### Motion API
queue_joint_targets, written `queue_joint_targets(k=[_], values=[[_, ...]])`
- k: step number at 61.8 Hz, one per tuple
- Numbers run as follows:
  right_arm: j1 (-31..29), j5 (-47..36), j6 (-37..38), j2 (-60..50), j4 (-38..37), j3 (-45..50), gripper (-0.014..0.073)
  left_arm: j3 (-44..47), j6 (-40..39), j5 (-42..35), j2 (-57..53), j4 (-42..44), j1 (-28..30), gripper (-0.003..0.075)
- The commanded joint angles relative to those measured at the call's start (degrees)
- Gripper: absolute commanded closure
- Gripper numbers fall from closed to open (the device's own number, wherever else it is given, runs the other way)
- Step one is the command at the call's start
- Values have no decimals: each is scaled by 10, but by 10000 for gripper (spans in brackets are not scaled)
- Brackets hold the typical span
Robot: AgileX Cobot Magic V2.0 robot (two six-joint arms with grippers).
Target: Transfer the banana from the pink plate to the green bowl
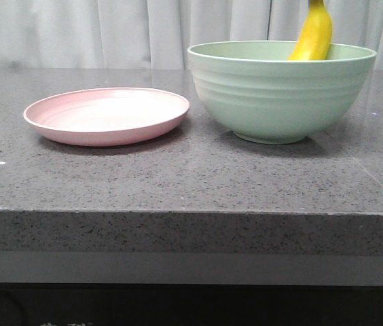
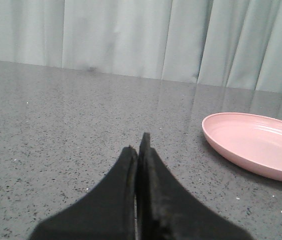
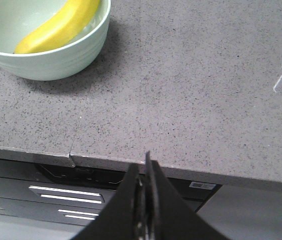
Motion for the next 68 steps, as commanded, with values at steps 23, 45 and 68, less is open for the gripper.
queue_joint_targets(k=[23,45,68], values=[[-1,-36,-1,8,-1,-12,662,3,-2,-41,-15,3,-32,738],[-1,-36,-1,8,-1,-12,662,3,-2,-41,-15,-1,-31,738],[-1,-36,-1,8,-1,-12,662,3,-2,-41,-15,-1,-31,738]])
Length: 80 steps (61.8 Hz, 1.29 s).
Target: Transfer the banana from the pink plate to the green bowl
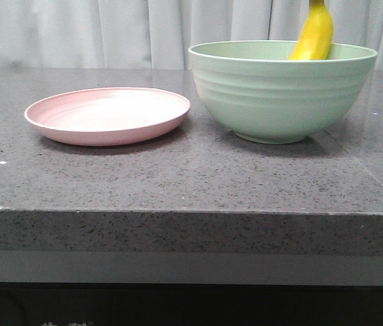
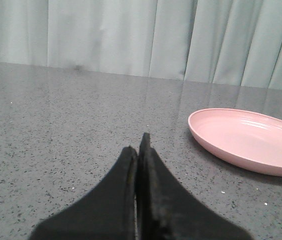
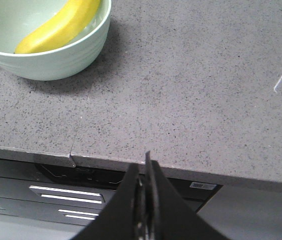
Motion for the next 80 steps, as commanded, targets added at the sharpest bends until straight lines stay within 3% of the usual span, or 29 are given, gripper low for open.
queue_joint_targets(k=[1,20,49,63,80], values=[[-1,-36,-1,8,-1,-12,662,3,-2,-41,-15,-4,-2,738],[-1,-60,-1,7,-11,2,662,3,-2,-41,-15,-4,-2,738],[-1,-493,-1,-158,-25,309,662,3,-2,-41,-15,-4,-2,738],[-1,-563,-1,-237,-22,430,662,3,-2,-41,-15,-4,-2,738],[-1,-644,-1,-236,-22,504,662,3,-2,-41,-14,-4,-2,738]])
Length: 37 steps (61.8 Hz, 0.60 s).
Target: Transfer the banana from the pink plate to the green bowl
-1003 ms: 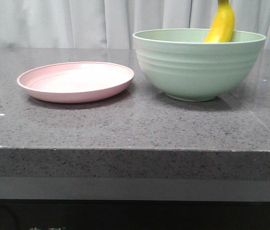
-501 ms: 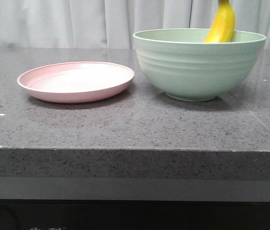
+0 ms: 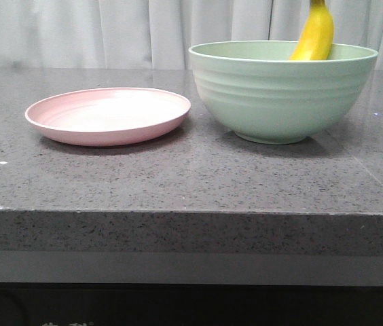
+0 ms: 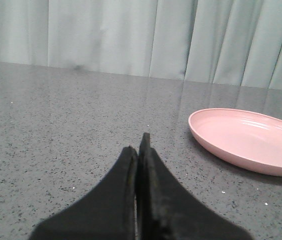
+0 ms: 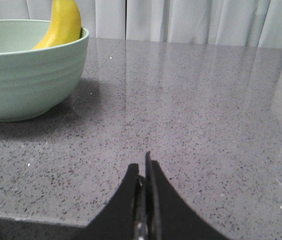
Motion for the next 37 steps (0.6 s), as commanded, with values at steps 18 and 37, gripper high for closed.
queue_joint_targets(k=[18,37], values=[[-1,-88,-1,-14,5,1,662,3,-2,-42,-14,-4,-2,738],[-1,-114,-1,-14,10,1,662,3,-2,-42,-14,-4,-2,738]])
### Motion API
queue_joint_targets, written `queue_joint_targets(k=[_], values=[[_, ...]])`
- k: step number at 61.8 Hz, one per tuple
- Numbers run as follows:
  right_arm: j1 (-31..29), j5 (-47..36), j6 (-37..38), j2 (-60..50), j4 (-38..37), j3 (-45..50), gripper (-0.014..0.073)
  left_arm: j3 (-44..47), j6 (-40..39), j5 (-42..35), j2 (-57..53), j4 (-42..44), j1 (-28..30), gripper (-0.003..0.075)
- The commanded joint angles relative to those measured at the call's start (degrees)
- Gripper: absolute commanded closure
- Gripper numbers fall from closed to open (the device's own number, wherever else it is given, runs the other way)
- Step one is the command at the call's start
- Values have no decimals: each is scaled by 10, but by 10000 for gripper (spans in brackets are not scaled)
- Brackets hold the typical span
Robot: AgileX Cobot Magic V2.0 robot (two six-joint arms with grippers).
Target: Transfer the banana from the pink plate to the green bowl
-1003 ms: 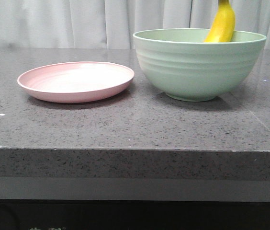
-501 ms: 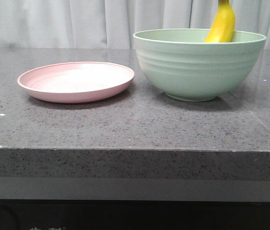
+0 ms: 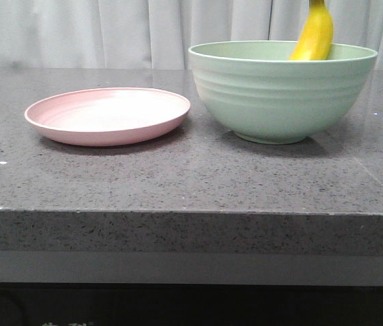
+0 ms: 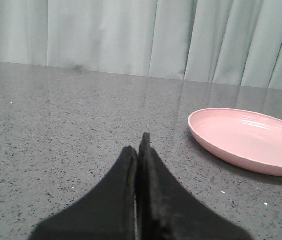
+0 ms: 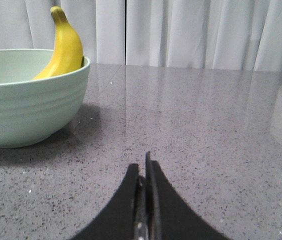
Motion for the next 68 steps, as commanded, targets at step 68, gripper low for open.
queue_joint_targets(k=[68], values=[[-1,-62,-1,-14,17,-3,662,3,-2,-42,-14,-4,-2,738]])
